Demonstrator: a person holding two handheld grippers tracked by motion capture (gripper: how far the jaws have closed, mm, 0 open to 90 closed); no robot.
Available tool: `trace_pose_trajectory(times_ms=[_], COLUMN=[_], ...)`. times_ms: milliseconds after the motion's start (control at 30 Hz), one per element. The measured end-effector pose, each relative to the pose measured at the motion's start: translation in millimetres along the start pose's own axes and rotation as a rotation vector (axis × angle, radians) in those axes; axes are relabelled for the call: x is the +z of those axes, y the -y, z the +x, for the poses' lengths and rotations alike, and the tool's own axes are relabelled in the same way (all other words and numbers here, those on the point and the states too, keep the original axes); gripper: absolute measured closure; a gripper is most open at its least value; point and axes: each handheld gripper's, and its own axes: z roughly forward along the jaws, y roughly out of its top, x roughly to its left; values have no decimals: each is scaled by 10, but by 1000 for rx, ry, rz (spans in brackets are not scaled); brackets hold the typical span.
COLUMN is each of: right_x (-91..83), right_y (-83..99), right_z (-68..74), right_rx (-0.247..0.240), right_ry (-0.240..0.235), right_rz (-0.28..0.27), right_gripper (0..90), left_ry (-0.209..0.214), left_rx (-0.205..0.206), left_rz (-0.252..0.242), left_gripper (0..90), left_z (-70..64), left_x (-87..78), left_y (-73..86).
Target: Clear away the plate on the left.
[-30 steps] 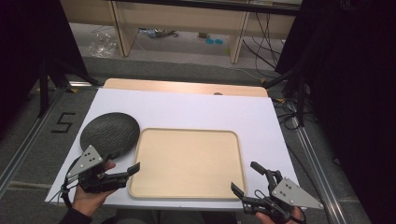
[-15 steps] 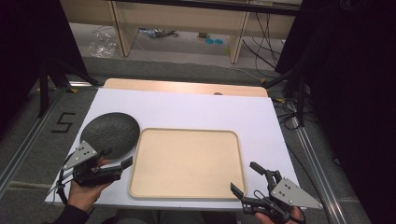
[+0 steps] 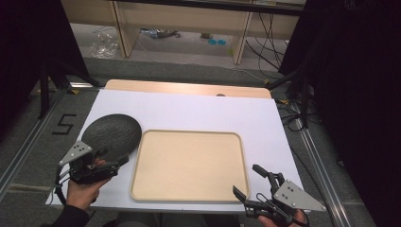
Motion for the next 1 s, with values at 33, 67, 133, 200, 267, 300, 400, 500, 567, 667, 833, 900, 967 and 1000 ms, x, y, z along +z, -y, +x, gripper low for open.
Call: trace_pose_trajectory(times_ms=[33, 67, 133, 200, 267, 300, 400, 500, 567, 667, 833, 900, 967, 1000], right_x=[2, 7, -4, -5, 6, 2, 5, 3, 6, 19, 11, 13, 18, 20], right_y=[-2, -2, -2, -3, -2, -1, -2, 0, -4, 6, 0, -4, -2, -1], right_z=[1, 2, -1, -1, 0, 2, 3, 3, 4, 7, 11, 15, 14, 21], right_rx=[0, 1, -1, -2, 1, 0, 0, -3, -1, -3, -3, 1, -7, -5], right_ry=[0, 4, -1, -1, -3, 0, -1, -2, -1, -13, -10, -13, -22, -17], right_rz=[-8, -16, 9, 9, -7, 3, 0, 5, -1, 1, 9, 8, 14, 12], right_gripper=[157, 157, 157, 157, 157, 157, 157, 157, 157, 158, 158, 159, 159, 159], left_ry=[2, 2, 0, -2, -10, -11, -31, -49, -60, -81, -112, -124, -146, -152], left_rx=[-6, -14, -37, -55, -72, -79, -90, -100, -113, -131, -172, -191, -217, -221], left_rz=[-3, -1, -3, -5, -14, -22, -33, -37, -45, -62, -80, -86, -90, -89], left_gripper=[218, 218, 218, 217, 218, 218, 219, 219, 221, 221, 228, 230, 230, 230], left_z=[11, 25, 56, 90, 123, 141, 202, 250, 292, 357, 485, 540, 618, 644], left_x=[4, 2, -2, -6, -11, -12, -19, -30, -31, -31, -51, -52, -48, -49], left_y=[0, -2, -4, -6, -12, -17, -27, -34, -37, -42, -48, -47, -43, -43])
